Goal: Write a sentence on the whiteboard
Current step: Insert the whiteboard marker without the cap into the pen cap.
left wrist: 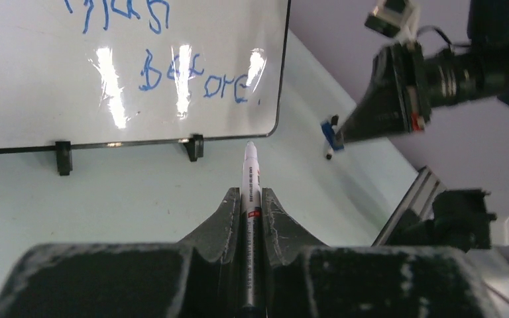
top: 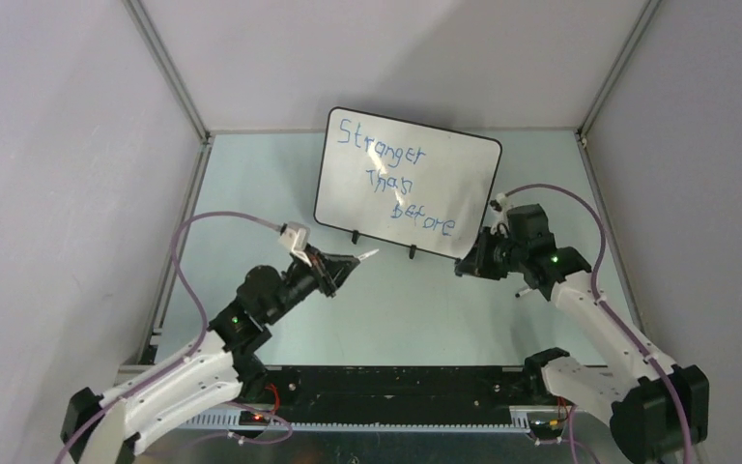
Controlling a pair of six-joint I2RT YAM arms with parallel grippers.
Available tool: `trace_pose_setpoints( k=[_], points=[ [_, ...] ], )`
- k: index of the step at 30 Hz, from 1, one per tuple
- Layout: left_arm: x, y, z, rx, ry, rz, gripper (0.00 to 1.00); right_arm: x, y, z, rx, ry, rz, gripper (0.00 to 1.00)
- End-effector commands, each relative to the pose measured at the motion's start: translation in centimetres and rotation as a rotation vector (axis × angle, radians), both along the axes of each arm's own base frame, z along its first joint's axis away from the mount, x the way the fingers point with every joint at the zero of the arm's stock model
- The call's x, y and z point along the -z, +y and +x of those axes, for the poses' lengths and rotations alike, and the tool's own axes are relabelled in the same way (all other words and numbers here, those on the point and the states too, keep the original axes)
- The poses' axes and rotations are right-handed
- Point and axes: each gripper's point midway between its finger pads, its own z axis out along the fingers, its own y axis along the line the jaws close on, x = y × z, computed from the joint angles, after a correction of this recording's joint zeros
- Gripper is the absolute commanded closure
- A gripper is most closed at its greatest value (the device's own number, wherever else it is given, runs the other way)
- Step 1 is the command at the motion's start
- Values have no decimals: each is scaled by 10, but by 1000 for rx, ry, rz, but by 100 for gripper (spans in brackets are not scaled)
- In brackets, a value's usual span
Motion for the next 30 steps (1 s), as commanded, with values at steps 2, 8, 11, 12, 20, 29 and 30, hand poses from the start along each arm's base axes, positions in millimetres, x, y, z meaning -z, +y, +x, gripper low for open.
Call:
trace_pose_setpoints(
  k=[2,8,11,12,20,29,30],
  points=[
    [-69,-19,-1,239,-4,-269,100,-40,52,-59,-382,-68,213,100],
    [-74,-39,1,451,26,-262,100,-72,70,-96,-577,-111,323,100],
    [-82,-44,-5,543,-6,-225,100,-74,73,-102,-624,-129,294,100],
    [-80,-46,-4,557,-19,-196,100,-74,74,-98,-616,-134,273,100],
    [-80,-39,12,586,-34,-13,100,-74,63,-69,-554,-313,-75,100],
    [-92,-34,43,486,131,-62,100,-103,43,0,-345,-800,-372,100],
    [-97,-35,45,479,137,-80,100,-106,42,4,-348,-842,-399,100]
  ],
)
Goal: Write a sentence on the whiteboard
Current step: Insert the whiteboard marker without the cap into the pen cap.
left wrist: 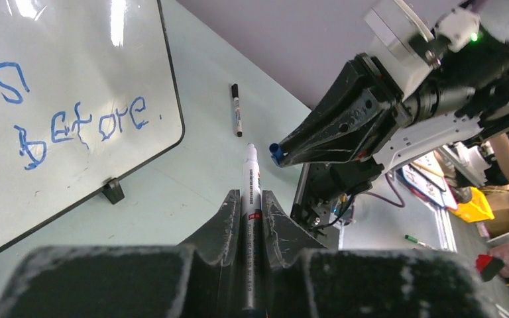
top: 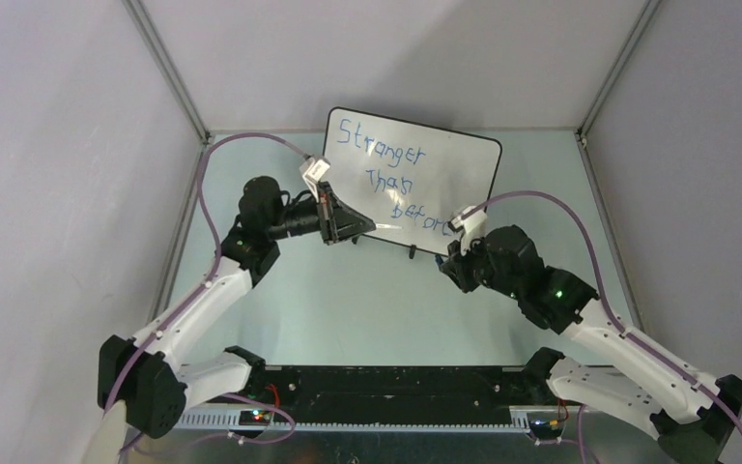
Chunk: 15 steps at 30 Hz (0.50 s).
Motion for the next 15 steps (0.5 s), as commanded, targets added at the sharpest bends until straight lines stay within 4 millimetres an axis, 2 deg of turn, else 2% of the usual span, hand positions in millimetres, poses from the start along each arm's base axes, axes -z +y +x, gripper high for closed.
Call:
trace_pose_setpoints(
  k=[1,3,4,5,6,7,9,15],
  points=[
    [-22,-1,5,-27,114,-55,100,-44,-16,52,141,-400,-32,100],
    [-28,0,7,-58,158,-81,100,-58,-19,61,157,-513,-53,100],
    [-29,1,8,-79,191,-87,100,-68,-12,61,142,-567,-42,100],
    [-32,2,7,-87,197,-93,100,-68,-17,66,154,-635,-124,100],
    [-32,3,7,-103,225,-95,100,-73,-11,66,161,-687,-153,100],
    [-36,5,4,-111,229,-99,100,-68,-11,67,134,-741,-241,100],
    [-37,9,2,-146,263,-89,100,-68,-2,67,120,-809,-287,100],
    [-24,23,-11,-210,372,32,100,-77,27,56,-29,-896,-218,100]
  ],
)
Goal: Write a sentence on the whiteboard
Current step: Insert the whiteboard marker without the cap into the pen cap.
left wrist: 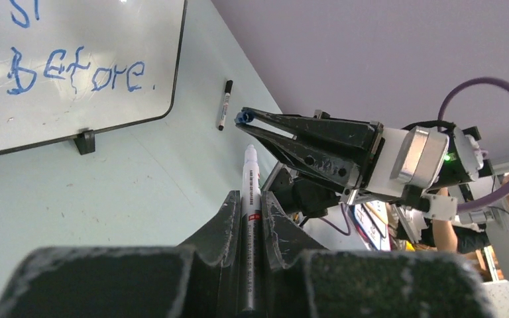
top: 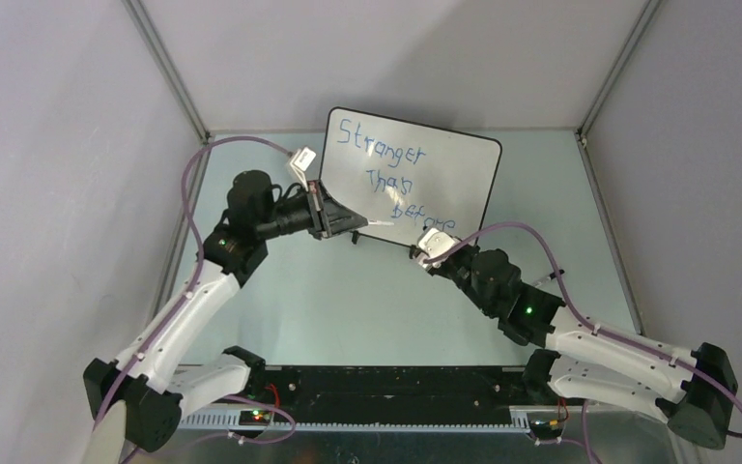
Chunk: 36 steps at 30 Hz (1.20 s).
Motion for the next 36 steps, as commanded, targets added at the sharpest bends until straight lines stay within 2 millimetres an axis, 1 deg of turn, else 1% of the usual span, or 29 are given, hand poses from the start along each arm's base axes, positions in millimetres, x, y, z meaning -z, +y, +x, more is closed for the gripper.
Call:
trace_pose_setpoints(
  k=[1,5,7,8,9,12,17,25,36],
  points=[
    [-14,13,-9,-57,74,55,100,-46,17,0,-80,-186,36,100],
    [-10,10,-13,-34,151,47,100,-53,35,-11,-159,-235,21,100],
    [-6,8,-16,-12,167,47,100,-48,41,-11,-169,-223,-6,100],
    [-4,7,-17,-5,169,48,100,-41,43,-10,-170,-204,-34,100],
    [-4,8,-17,-7,168,49,100,-43,44,-8,-161,-202,-36,100],
    [-2,9,-17,-14,158,48,100,-38,51,-9,-174,-185,-55,100],
    [-1,11,-20,-2,146,70,100,-32,54,-5,-171,-174,-86,100],
    [-1,11,-21,19,125,103,100,-31,62,-2,-175,-181,-94,100],
    [0,13,-19,8,118,112,100,-29,68,-7,-198,-180,-99,100]
  ],
)
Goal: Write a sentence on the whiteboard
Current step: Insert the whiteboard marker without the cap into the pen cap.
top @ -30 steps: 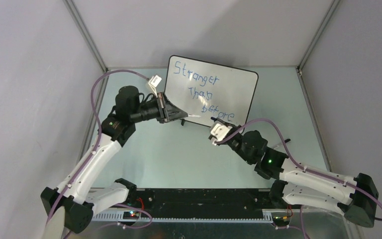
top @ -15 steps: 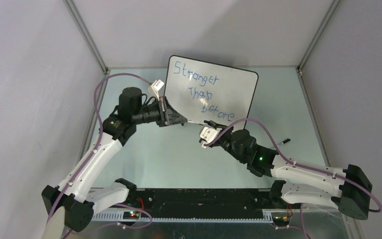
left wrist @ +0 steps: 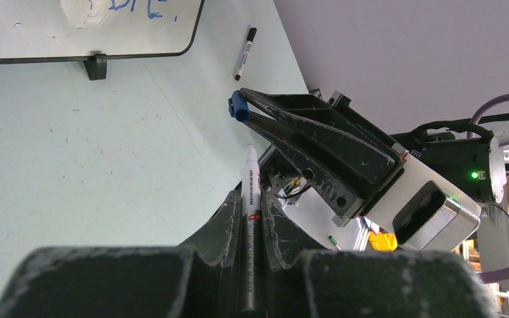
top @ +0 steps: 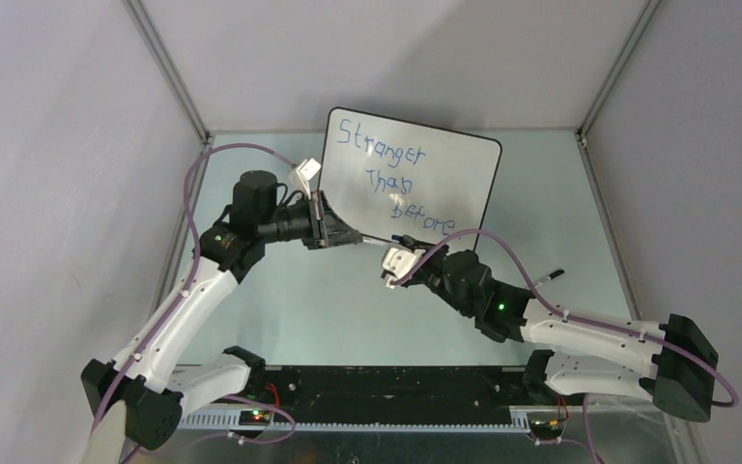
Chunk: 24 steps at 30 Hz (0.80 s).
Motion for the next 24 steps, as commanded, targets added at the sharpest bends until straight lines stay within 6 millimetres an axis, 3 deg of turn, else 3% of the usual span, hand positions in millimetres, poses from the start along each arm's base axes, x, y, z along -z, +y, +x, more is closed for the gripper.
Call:
trace_pose_setpoints(
  k=[1,13,24],
  points=[
    [-21,0,2,16,-68,-21,100,-31,8,-2,-18,-47,63,100],
    [-25,1,0,13,-88,-18,100,-31,15,-16,-52,-60,42,100],
    [-26,2,-2,16,-98,-13,100,-30,12,-16,-34,-55,36,100]
  ],
)
